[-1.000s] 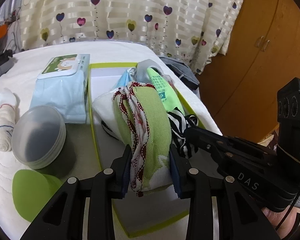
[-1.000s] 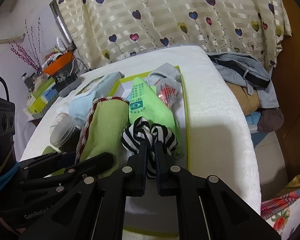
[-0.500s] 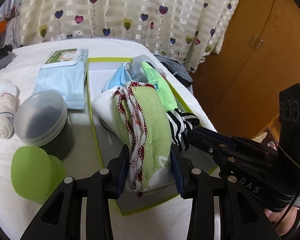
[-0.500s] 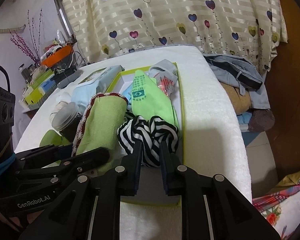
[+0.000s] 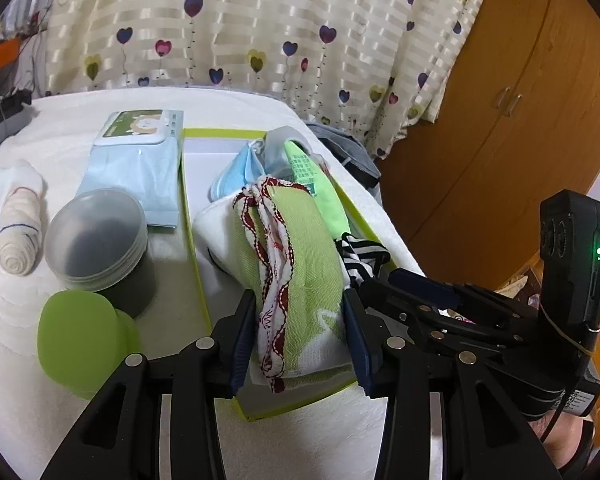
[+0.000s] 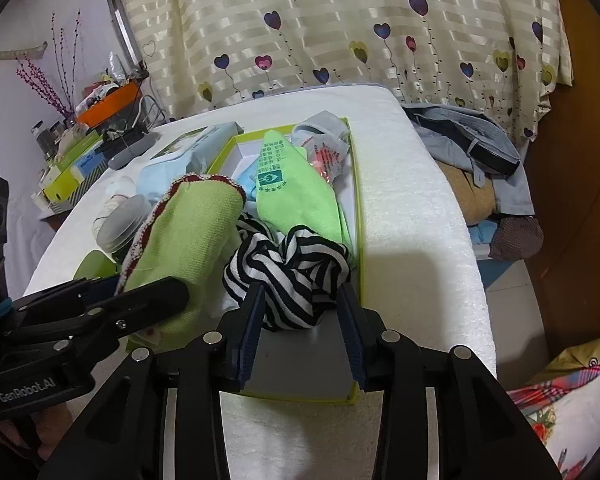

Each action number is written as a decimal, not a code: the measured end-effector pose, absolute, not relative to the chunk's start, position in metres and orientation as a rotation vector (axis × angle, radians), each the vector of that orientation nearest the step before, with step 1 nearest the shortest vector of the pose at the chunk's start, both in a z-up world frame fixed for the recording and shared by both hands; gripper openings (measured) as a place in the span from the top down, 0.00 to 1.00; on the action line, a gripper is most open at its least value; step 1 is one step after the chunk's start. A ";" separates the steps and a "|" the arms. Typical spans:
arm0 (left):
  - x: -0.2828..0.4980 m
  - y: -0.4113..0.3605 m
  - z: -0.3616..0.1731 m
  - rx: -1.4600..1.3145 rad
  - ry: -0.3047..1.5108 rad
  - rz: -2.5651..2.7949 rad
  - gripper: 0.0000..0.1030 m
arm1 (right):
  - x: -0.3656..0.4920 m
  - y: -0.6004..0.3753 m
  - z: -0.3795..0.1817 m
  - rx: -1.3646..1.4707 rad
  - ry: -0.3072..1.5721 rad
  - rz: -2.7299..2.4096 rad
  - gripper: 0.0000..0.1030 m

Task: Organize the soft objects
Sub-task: 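Lower the green rolled cloth with the left gripper while the right lowers the striped sock into the box, then open both grippers to release the cloth and sock, then lift away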

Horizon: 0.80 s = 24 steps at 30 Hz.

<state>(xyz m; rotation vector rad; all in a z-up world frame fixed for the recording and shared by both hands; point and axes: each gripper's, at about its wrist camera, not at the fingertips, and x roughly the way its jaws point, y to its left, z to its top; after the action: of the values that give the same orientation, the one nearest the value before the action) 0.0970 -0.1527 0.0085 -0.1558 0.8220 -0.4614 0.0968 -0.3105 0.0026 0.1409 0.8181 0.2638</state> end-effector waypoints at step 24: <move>0.111 -0.164 0.022 -0.126 0.771 -0.347 0.50 | 0.088 -0.332 0.008 0.202 0.762 0.346 0.63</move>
<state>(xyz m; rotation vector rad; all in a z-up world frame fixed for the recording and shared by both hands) 0.1113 -0.1642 0.0220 -0.1258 0.7708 -0.3472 0.0879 -0.3315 0.0082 0.2018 0.7624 0.3465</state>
